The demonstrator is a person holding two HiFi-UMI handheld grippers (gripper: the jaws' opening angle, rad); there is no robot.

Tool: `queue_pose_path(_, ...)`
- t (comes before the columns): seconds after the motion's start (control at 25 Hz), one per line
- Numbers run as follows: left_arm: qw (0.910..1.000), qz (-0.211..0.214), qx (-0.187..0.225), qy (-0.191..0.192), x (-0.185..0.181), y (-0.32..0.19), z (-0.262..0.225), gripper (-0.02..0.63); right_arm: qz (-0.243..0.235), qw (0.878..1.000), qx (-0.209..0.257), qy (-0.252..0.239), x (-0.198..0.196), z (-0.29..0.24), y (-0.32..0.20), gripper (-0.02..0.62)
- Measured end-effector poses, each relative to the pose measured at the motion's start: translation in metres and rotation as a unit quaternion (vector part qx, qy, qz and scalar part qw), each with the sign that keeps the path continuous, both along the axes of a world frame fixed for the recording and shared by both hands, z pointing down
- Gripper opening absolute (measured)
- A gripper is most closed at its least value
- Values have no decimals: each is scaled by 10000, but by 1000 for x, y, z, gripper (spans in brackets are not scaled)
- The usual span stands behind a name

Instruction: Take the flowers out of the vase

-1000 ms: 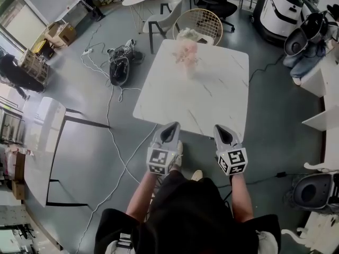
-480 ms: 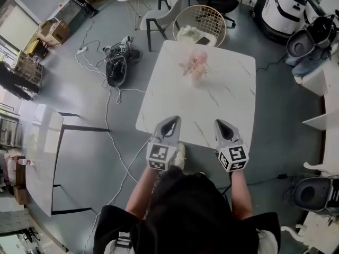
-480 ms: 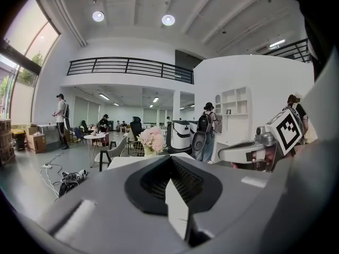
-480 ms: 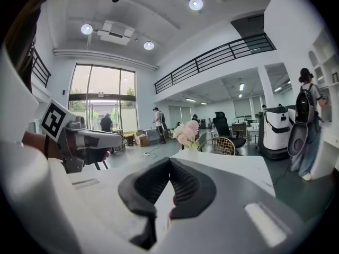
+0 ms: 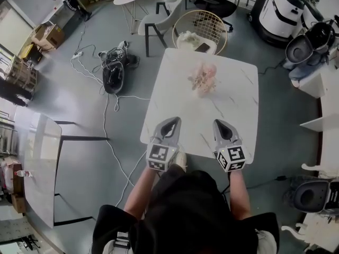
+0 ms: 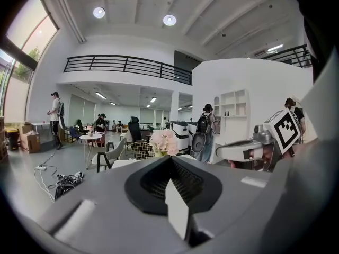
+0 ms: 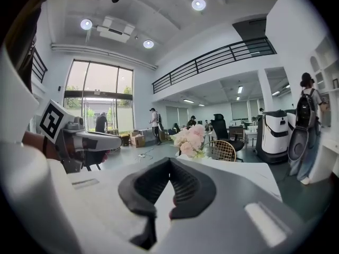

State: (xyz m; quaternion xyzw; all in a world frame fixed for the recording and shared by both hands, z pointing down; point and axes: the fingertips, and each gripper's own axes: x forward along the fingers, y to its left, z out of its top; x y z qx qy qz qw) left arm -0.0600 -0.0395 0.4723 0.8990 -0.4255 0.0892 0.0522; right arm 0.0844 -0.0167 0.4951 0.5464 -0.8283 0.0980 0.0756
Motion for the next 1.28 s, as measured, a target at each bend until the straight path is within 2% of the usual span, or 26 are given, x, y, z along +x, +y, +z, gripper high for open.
queue_pose_path(0.44,9993,368,-12,54,-23,-51,3,8,389,9992,88,75,-21,1,-41,3)
queue_pose_path(0.76,9980,602,-187,84,-12,-73,14,8,533,9985,85,113,-11,10,-52,3)
queue_pose_path(1.08,9979,499,-409,41,-9,-93,35,8,616,9979,-37,220,7,29,-76,3)
queue_pose_path(1.28,9976,407,-564,-35,-2,-106,47,8,470,9986,-96,238,12,40,-95,5)
